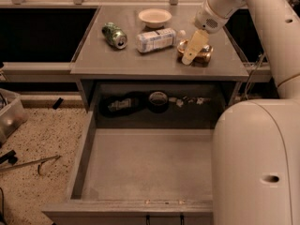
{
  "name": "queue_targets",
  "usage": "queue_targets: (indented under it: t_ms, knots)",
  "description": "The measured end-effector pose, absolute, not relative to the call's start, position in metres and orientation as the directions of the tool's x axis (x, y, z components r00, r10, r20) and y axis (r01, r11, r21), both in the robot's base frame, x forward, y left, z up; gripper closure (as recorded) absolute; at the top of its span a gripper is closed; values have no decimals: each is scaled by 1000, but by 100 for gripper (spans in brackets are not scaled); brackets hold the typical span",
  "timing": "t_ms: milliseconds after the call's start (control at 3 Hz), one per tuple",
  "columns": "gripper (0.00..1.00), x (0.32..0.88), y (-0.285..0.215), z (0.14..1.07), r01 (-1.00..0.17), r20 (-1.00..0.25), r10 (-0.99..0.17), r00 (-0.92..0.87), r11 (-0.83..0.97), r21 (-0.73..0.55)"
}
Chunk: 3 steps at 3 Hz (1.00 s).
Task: Place orange can into top drawer
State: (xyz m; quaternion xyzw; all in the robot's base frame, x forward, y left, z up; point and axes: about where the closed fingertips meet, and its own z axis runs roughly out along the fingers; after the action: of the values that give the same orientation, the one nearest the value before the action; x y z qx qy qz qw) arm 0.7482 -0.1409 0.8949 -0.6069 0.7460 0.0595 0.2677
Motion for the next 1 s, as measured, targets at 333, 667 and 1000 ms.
queue_targets:
  t_ms: [333,667,1000]
  knots:
    - [0,757,-147,886,-931,-465,-874,-140,276,-239]
    - [0,765,-157,875,-923,-472,-865,-169,307,-232]
    - [0,774,-171,854,-915,-494,-843,-213,349,-202]
